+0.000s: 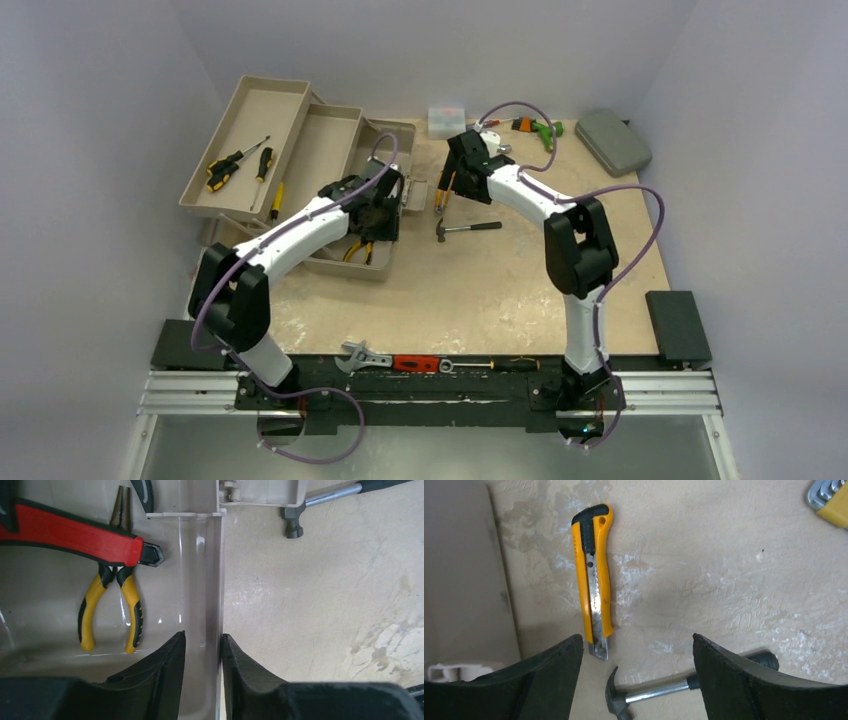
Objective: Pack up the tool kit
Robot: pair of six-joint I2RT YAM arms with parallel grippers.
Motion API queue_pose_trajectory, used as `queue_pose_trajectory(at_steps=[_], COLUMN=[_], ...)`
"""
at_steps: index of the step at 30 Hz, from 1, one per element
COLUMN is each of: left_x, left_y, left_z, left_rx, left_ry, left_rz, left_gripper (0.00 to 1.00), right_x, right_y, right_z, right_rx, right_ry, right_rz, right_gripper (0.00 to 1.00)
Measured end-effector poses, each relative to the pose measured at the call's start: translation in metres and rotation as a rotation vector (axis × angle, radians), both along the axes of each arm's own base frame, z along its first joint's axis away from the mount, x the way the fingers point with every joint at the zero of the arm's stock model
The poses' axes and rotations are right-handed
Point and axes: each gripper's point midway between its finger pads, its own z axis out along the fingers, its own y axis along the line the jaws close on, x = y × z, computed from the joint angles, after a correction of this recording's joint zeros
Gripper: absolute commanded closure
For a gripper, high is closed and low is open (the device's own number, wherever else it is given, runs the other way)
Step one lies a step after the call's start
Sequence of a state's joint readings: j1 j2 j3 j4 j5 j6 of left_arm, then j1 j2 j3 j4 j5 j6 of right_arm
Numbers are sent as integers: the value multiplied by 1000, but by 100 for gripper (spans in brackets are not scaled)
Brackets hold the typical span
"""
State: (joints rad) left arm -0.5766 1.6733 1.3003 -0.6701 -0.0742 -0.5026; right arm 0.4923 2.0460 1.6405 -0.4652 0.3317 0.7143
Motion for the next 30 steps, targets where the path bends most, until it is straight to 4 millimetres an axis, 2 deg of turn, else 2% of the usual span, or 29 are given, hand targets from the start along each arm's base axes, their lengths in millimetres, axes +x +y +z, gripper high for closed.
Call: queue_pose_trajectory(at_steps=[2,6,10,15,20,24,30], left_x=[0,-4,-19,-36,-44,-56,-62], left_y=[4,8,12,19,22,29,35], left_z=[10,34,48,58,74,80,85], left_rx=[-13,-71,-155,-221,-270,-295,-310], left_ry=[-25,-109,-192,-267,-336,-376,-412], left_rz=[4,4,-7,-16,-23,-25,-24], left_gripper=[65,52,43,42,41,41,41], right_x=[5,18,26,30,41,40,52], right_y=[-1,2,4,7,26,34,45], right_z=[-6,-5,-8,-21,-41,-58,-59], right_rx=[-27,-50,-64,-79,-49,-47,-77], right_ry=[4,-8,-15,-1,23,53,39], right_rz=[8,31,49,71,137,179,223], right_gripper=[23,23,24,27,28,29,35])
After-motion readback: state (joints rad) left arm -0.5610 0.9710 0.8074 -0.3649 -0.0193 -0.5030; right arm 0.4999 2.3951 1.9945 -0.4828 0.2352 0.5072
